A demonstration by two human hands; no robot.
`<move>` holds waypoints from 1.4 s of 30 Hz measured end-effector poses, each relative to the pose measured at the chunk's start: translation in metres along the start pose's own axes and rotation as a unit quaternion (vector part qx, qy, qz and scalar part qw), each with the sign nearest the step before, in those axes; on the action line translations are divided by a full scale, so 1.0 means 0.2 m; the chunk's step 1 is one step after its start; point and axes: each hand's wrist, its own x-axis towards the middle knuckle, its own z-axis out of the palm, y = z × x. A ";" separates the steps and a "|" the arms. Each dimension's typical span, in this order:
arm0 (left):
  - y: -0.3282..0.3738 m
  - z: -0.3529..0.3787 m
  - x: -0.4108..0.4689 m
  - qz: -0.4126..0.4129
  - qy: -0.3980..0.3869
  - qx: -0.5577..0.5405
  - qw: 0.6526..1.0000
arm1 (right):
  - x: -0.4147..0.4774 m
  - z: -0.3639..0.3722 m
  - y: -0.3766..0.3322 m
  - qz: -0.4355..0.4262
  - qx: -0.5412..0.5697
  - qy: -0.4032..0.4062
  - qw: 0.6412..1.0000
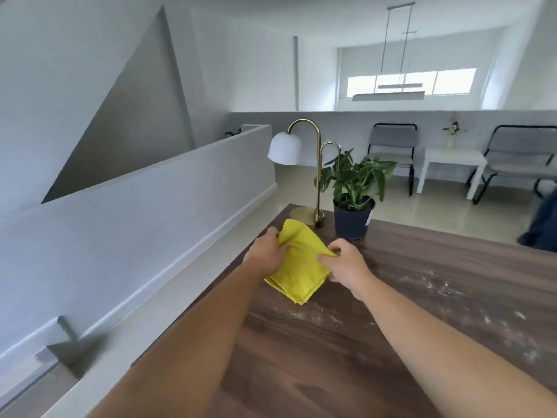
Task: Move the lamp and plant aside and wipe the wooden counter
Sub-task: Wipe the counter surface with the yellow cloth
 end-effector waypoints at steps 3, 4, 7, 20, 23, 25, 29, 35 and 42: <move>0.19 0.18 0.10 0.041 -0.051 -0.033 0.997 | 0.01 -0.21 0.10 0.039 0.082 0.078 0.993; 0.24 0.25 0.12 0.053 -0.070 -0.044 0.995 | 0.00 -0.28 0.15 0.041 0.091 0.104 0.989; 0.38 0.45 0.15 0.088 -0.119 -0.076 0.986 | -0.03 -0.46 0.28 0.050 0.088 0.208 0.973; 0.59 0.93 0.25 0.169 -0.177 -0.032 0.969 | 0.06 -0.84 0.57 0.162 -0.244 0.317 0.902; 0.48 0.89 0.32 0.220 -0.118 0.067 0.966 | 0.10 -0.72 0.57 0.093 -0.352 0.241 0.900; 0.42 0.86 0.37 0.228 -0.129 0.129 0.956 | 0.10 -0.60 0.57 0.071 -0.381 0.129 0.913; 0.32 0.87 0.41 0.241 -0.200 0.217 0.925 | 0.04 -0.49 0.64 0.098 -0.469 0.036 0.877; 0.30 0.88 0.40 0.244 -0.210 0.247 0.914 | 0.00 -0.74 0.73 0.217 -0.476 0.094 0.847; 0.28 0.91 0.42 0.242 -0.191 0.245 0.919 | 0.28 -0.75 0.70 0.268 -0.428 0.113 0.856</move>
